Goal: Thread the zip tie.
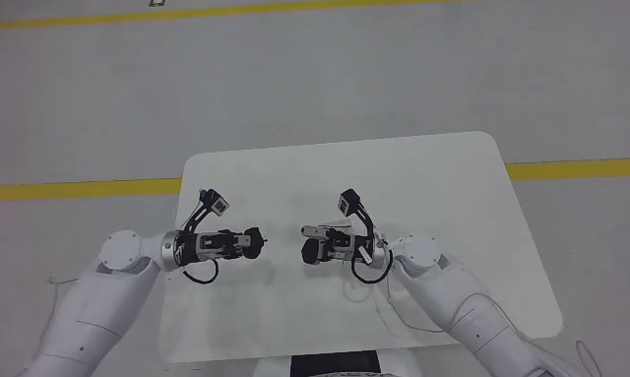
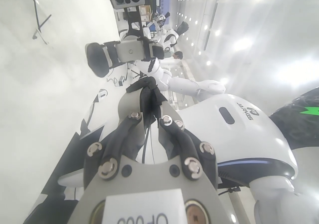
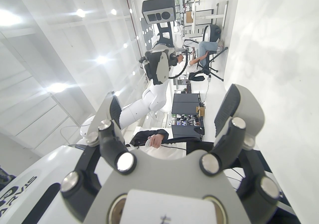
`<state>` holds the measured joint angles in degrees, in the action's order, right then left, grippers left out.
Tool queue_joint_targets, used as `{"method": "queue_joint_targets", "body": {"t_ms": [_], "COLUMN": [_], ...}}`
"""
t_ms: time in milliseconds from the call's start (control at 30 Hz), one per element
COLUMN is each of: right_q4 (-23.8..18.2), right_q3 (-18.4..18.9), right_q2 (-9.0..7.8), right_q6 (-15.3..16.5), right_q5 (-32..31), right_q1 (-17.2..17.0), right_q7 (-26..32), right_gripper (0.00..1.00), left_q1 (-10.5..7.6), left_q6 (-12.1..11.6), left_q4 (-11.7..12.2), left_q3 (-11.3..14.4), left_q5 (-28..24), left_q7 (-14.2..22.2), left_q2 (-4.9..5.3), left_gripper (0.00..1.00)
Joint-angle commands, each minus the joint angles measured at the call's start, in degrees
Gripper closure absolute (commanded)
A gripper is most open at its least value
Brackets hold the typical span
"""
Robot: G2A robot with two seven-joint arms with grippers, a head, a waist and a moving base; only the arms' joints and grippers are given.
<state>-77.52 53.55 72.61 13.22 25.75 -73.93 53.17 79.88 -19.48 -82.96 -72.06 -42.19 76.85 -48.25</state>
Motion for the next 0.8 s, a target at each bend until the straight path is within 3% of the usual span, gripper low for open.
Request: {"method": "queue_joint_targets", "body": {"t_ms": [0, 167, 267, 333, 500, 567, 633, 767], "right_q4": [0.0, 0.0, -1.42, -3.47, -7.91, -9.21, -10.09, -11.51], "right_q3": [0.0, 0.0, 0.84, 1.98, 3.93, 3.57, 2.69, 0.85], "right_q2": [0.0, 0.0, -0.57, -1.46, -3.05, -3.33, -3.51, -3.7], "right_q6": [0.0, 0.0, -1.45, -4.08, -13.06, -14.71, -15.71, -14.17], "right_q5": [0.0, 0.0, -5.66, -13.07, -22.53, -25.43, -28.06, -32.72], "right_q1": [0.0, 0.0, 0.68, 1.82, 3.05, 3.6, 4.11, 5.2], "right_q7": [0.0, 0.0, -1.19, -0.04, 4.34, 5.71, 7.03, 9.65], "right_gripper": [0.0, 0.0, 0.0, 0.0, 0.0, 0.0, 0.0, 0.0], "left_q1": [0.94, 1.98, 1.98, 1.98, 1.98, 1.98, 1.98, 1.98], "left_q6": [0.0, 0.0, 0.0, 0.0, 0.0, 0.0, 0.0, 0.0], "left_q4": [-0.65, -1.3, -1.3, -1.3, -1.3, -1.3, -1.3, -1.3], "left_q3": [-1.52, -2.65, -2.65, -2.65, -2.65, -2.65, -2.65, -2.65], "left_q5": [0.72, 1.54, 1.54, 1.54, 1.54, 1.54, 1.54, 1.54], "left_q7": [0.39, 0.56, 0.56, 0.56, 0.56, 0.56, 0.56, 0.56], "left_q2": [-0.19, -0.6, -0.6, -0.6, -0.6, -0.6, -0.6, -0.6], "left_gripper": [1.0, 1.0, 1.0, 1.0, 1.0, 1.0, 1.0, 1.0]}}
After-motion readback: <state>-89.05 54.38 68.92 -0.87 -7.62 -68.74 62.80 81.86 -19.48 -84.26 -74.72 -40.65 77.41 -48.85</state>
